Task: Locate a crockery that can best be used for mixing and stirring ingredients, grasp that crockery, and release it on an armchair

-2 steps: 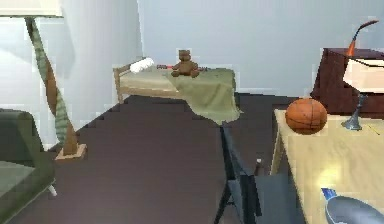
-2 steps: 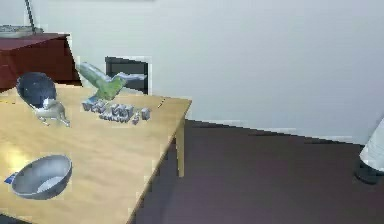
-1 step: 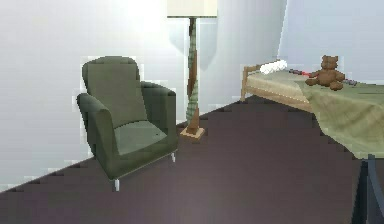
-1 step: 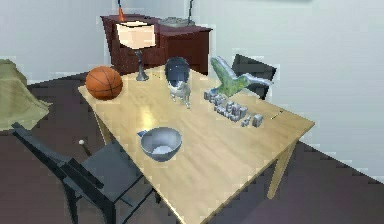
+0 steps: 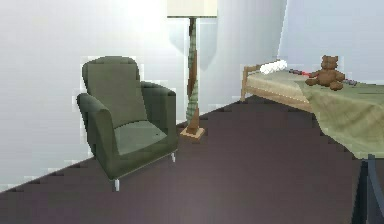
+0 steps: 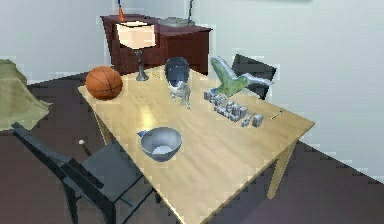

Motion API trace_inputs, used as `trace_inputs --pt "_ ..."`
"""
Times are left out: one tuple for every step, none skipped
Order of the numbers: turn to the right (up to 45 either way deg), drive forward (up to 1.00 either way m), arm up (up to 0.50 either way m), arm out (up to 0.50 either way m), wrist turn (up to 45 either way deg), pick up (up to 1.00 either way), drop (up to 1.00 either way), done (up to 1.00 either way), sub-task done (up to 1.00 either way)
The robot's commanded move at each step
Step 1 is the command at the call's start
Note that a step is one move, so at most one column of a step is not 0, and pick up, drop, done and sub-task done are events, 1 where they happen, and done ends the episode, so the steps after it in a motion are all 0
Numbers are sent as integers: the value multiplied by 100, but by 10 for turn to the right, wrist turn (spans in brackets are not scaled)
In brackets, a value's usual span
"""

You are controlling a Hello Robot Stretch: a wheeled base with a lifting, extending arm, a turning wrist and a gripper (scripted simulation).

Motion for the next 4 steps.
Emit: trace_inputs --pt "0 0 38 0 0 0 0 0 0" --pt "0 0 0 34 0 0 0 0 0" --pt "0 0 0 0 450 0 0 0 0" --pt "0 0 0 0 450 0 0 0 0"
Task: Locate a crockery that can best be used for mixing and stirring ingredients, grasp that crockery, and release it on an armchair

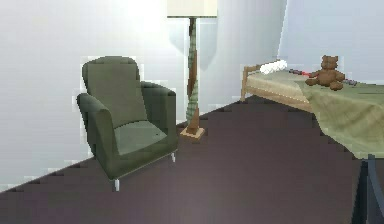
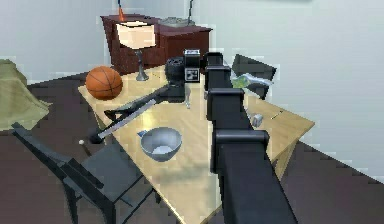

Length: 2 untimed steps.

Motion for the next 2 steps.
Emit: trace_inputs --pt "0 0 0 0 450 0 0 0 0" --pt "0 0 0 0 180 0 0 0 0"
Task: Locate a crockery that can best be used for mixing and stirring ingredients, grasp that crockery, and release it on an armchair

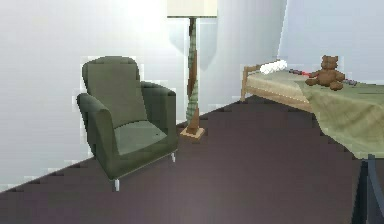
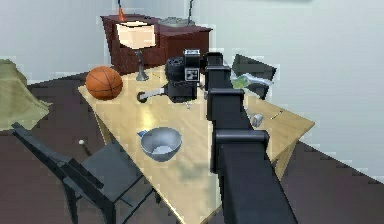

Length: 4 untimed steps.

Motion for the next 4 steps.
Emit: trace_inputs --pt "0 0 -26 0 0 0 0 0 0" --pt "0 0 0 0 0 100 0 0 0" --pt "0 0 10 0 0 0 0 0 0" --pt "0 0 16 0 0 0 0 0 0"
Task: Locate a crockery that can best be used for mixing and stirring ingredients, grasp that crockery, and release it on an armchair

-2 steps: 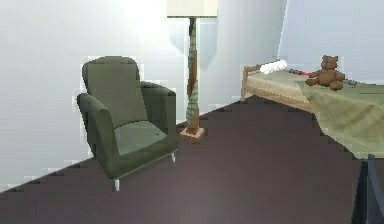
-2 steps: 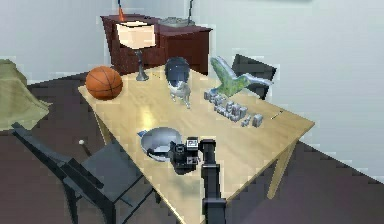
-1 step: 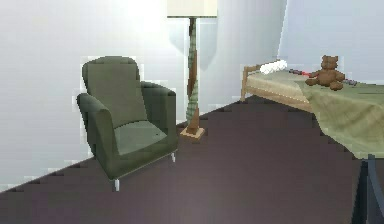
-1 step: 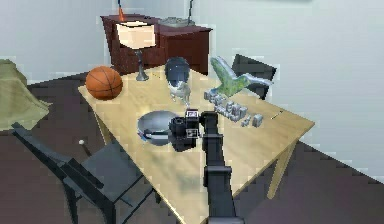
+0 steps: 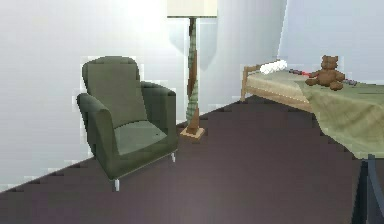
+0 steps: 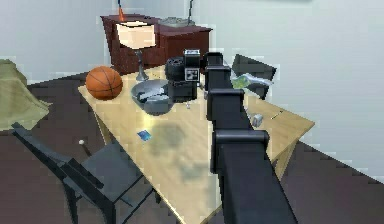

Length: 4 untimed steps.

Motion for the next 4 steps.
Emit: trace_inputs --pt "0 0 0 0 -450 0 0 0 0" --pt "0 0 0 0 -450 0 0 0 0" --pt "0 0 0 0 -120 0 0 0 0" --pt "0 0 0 -32 0 0 0 0 0"
